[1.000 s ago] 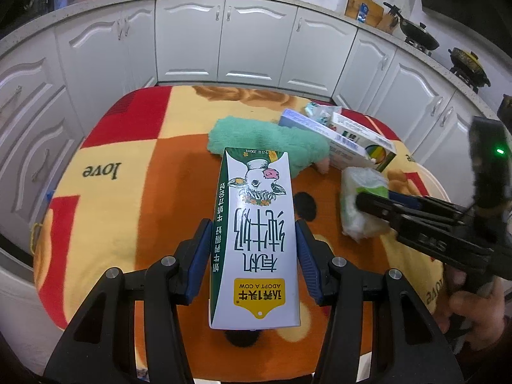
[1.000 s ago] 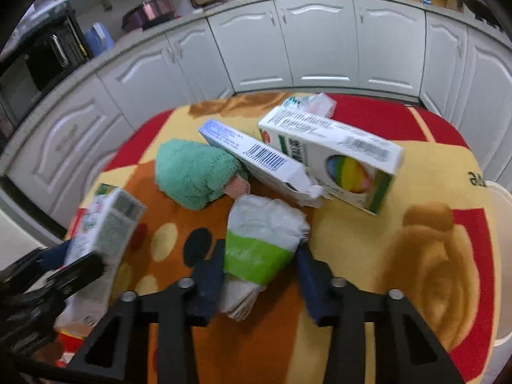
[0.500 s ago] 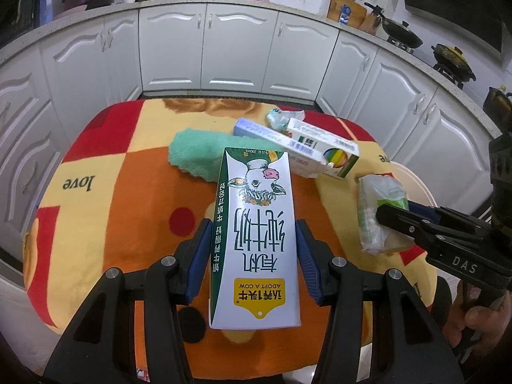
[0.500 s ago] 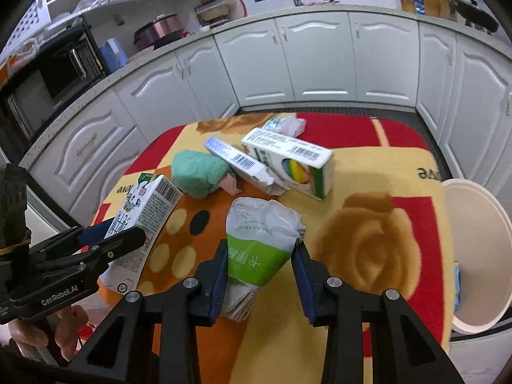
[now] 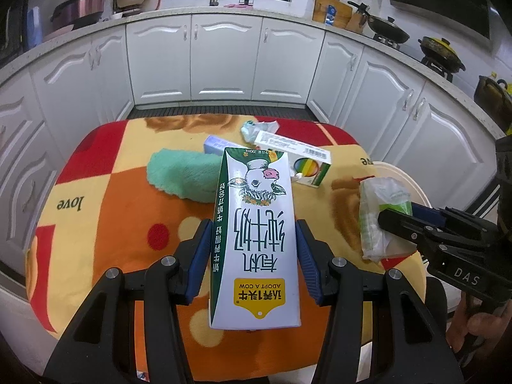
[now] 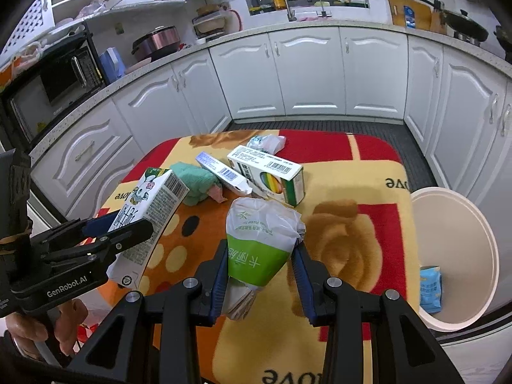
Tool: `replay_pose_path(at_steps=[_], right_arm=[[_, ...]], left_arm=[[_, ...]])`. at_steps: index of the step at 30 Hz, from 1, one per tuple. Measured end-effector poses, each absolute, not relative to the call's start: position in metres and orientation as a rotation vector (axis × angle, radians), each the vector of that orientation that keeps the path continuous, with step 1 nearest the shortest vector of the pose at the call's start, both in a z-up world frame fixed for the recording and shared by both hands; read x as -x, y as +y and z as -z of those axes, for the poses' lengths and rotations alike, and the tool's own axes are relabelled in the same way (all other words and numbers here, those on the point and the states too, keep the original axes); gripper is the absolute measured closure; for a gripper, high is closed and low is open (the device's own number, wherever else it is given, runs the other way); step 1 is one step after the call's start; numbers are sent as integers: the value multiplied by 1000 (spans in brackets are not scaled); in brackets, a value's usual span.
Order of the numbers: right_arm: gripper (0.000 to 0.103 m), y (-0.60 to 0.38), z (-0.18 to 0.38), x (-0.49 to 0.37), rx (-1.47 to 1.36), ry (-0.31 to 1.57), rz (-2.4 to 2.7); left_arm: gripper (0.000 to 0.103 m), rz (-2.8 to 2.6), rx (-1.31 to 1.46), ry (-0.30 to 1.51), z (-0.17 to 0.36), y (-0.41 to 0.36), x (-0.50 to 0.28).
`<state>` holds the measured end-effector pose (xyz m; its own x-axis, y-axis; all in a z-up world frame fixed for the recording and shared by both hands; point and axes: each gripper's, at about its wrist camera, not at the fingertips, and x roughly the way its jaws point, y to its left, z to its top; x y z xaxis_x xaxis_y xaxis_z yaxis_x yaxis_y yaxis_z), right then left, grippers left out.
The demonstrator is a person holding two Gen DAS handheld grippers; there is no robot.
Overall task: Collect trash
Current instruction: 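Carry the milk carton and white-green bag with both grippers over the bin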
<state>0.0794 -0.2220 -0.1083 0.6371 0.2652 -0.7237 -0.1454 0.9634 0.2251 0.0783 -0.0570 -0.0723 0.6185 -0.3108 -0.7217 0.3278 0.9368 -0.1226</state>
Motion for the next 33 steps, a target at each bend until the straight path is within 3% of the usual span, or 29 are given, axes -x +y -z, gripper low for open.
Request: replay_pose_path(at_steps=[33], right_arm=[[66,-339,110,-56,-244,836,-22]], left_arm=[[54,566,-114,825,69,-193,-82]])
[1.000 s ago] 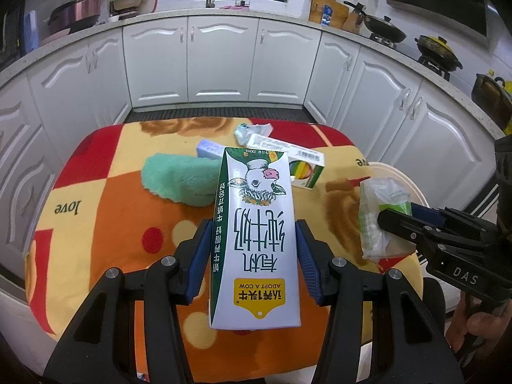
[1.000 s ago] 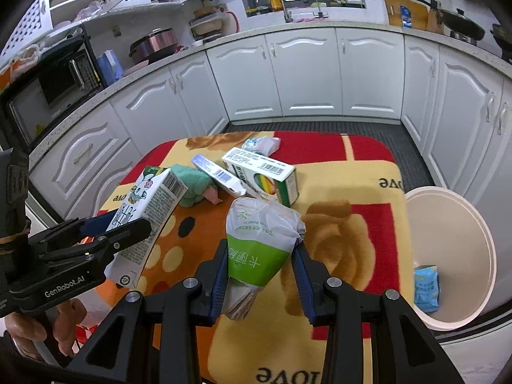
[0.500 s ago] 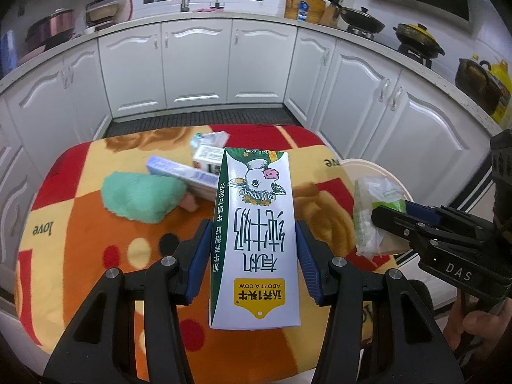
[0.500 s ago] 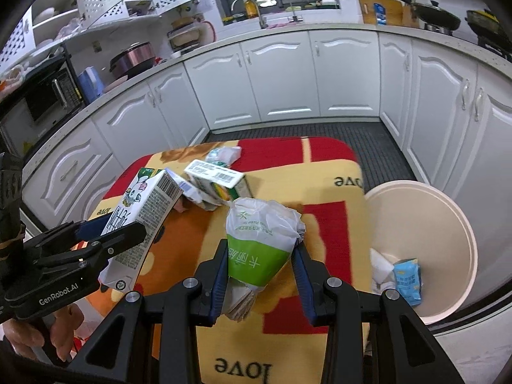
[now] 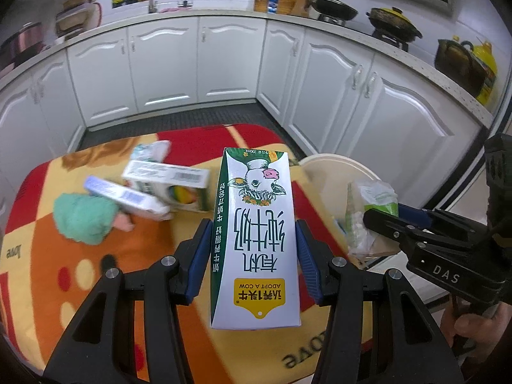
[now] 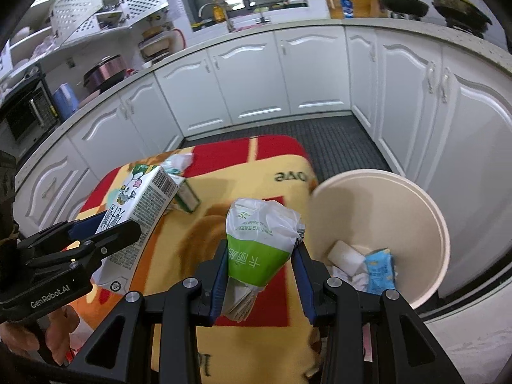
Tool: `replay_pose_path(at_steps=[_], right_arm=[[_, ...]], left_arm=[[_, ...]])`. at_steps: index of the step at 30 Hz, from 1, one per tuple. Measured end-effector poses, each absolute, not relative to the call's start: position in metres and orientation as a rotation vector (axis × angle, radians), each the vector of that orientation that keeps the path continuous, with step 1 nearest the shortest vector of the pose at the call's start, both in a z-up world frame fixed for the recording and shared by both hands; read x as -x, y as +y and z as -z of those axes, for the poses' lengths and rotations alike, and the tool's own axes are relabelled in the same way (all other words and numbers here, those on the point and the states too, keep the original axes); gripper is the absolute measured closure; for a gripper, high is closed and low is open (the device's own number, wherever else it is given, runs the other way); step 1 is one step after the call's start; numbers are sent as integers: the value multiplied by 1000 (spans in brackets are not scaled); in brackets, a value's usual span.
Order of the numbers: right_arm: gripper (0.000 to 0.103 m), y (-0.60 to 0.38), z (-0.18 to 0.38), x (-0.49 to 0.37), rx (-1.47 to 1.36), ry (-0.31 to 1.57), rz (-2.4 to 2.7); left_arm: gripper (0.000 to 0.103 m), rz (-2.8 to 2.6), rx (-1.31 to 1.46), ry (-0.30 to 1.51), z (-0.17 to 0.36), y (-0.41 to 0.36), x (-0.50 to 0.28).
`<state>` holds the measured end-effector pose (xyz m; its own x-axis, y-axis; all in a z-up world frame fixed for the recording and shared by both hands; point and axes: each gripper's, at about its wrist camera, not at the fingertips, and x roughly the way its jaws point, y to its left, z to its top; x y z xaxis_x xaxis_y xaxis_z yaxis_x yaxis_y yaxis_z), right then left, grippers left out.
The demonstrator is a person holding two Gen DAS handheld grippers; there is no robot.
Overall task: Collect trash
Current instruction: 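Carry the milk carton and white-green bag with both grippers over the bin, then open both grippers to drop the milk carton and white-green bag into the bin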
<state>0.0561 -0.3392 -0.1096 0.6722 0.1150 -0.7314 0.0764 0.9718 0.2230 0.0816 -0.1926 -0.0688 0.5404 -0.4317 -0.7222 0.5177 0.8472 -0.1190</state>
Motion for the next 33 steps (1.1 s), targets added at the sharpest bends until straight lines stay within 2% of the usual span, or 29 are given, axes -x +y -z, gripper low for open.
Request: replay_pose_path(at_steps=[13,33], right_arm=[[66,-397,123,-51,-305,850,88],[66,-450,152,-56,-335,898,193]], left_arm=[[54,639,-164,847,79,-263,-98],[54,704,-148,899,100,-321,-125]])
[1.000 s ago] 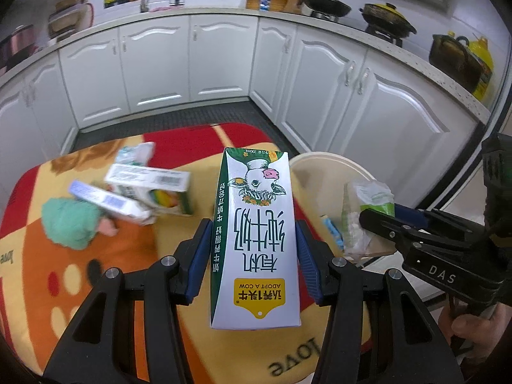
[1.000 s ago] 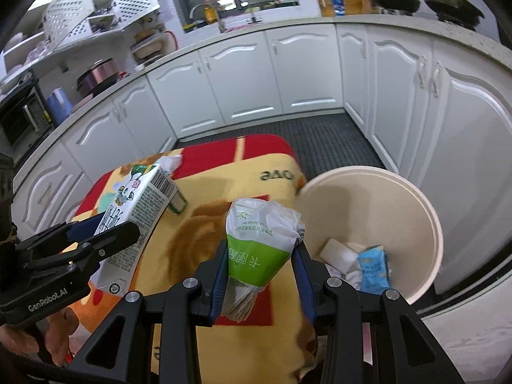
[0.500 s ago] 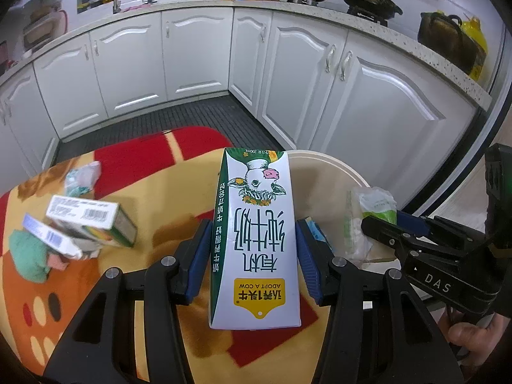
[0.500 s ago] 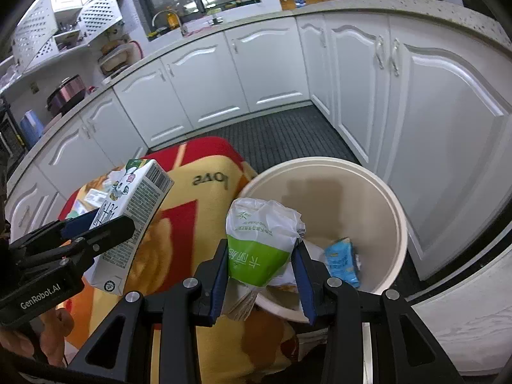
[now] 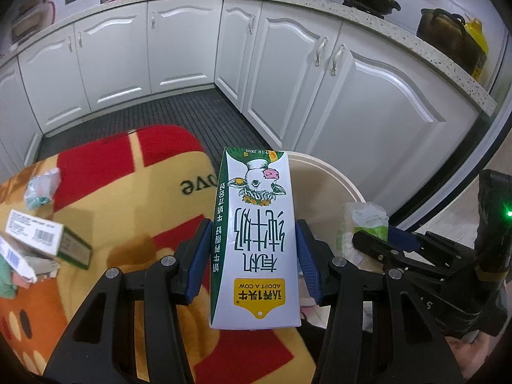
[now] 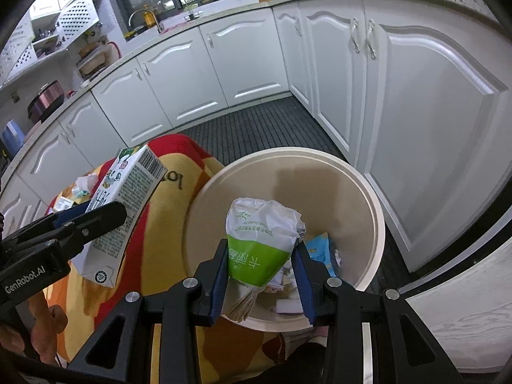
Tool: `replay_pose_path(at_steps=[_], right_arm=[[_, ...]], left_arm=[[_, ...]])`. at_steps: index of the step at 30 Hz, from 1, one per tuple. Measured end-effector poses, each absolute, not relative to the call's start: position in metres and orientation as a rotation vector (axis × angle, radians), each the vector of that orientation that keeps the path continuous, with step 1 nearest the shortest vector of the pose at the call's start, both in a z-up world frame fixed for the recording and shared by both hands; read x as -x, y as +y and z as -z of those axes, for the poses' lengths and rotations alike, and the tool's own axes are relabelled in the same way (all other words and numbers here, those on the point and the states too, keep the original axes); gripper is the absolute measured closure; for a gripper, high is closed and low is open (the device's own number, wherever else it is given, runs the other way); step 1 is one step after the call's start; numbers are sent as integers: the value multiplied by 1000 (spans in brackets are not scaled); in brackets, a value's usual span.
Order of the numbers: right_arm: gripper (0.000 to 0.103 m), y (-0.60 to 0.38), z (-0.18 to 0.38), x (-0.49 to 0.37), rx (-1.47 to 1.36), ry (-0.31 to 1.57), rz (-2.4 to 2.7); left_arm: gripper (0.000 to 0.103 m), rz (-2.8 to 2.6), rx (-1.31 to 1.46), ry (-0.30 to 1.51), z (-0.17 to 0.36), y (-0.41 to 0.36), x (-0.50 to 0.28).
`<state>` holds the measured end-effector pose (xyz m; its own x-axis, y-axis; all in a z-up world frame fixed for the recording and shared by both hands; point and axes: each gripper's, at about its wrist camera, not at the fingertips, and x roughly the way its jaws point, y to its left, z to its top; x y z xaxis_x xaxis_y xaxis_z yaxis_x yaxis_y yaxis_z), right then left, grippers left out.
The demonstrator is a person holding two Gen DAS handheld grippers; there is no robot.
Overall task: Collect trash
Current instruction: 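Open both grippers to drop the milk carton and white-green bag into the bin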
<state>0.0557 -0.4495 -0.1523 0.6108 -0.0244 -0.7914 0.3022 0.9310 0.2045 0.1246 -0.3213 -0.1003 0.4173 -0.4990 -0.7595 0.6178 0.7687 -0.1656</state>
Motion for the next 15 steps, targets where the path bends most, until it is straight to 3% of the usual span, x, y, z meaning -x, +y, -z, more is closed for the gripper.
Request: replay_pose_path(at_steps=[15], right_arm=[[66,-466,169,-69,-325,936,232]], left_arm=[[53,731,-123,939,114,-343,-134]])
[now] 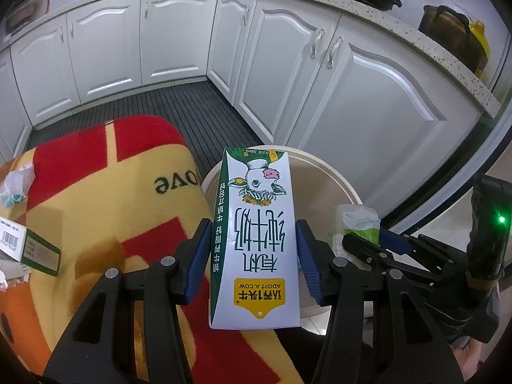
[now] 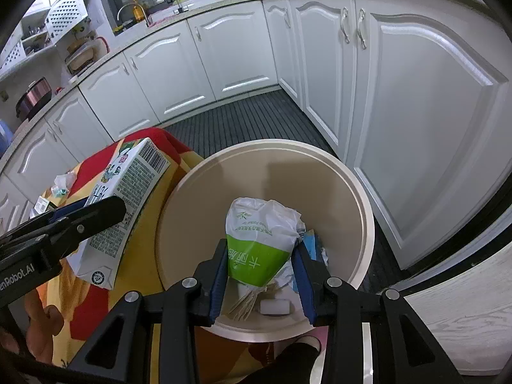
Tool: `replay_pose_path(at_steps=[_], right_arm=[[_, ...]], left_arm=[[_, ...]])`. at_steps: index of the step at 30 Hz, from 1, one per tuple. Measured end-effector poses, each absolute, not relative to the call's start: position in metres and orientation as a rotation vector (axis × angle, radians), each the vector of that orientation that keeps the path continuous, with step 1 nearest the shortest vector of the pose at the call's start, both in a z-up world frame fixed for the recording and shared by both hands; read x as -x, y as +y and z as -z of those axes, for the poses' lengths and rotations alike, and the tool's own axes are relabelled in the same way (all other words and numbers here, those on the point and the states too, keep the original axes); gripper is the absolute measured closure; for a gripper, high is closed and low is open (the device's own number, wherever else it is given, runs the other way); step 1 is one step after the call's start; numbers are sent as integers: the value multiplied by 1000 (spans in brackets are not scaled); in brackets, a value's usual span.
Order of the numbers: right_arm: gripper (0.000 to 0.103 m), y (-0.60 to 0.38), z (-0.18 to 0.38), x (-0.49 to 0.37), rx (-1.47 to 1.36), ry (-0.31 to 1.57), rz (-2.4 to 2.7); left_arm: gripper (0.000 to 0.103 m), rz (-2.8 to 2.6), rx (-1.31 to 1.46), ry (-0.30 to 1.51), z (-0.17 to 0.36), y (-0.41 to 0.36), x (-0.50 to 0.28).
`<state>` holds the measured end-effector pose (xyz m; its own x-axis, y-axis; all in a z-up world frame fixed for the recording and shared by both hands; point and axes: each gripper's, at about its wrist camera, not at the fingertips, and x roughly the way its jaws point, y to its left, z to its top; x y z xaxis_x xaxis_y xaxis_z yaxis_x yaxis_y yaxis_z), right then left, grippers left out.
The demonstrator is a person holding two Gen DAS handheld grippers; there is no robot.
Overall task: Collect trash
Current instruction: 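Open both grippers to drop the milk carton and white-green bag into the bin, then move both grippers back over the table toward the remaining boxes and green cloth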
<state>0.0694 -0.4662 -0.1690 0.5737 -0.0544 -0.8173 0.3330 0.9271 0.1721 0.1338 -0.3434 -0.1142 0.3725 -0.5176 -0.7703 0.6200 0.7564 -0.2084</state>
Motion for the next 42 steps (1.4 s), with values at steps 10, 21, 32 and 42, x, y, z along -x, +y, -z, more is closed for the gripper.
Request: replay_pose_path(at_steps=[10,21,32,42], right_arm=[[50,-473,180,-75,-341,963,276],[47,-470,176,-74,-353,966,270],[43,-453,164,-69,-341,944,230],[41,-415,151,-75,-316,927,155]], left_arm=[[38,730,-106,945,119,-339,-134],[37,701,-108,925,110,-328,-131],[37,645,-104,912,100,-304,-127],[37,551,-73,910,91,-245,-126]])
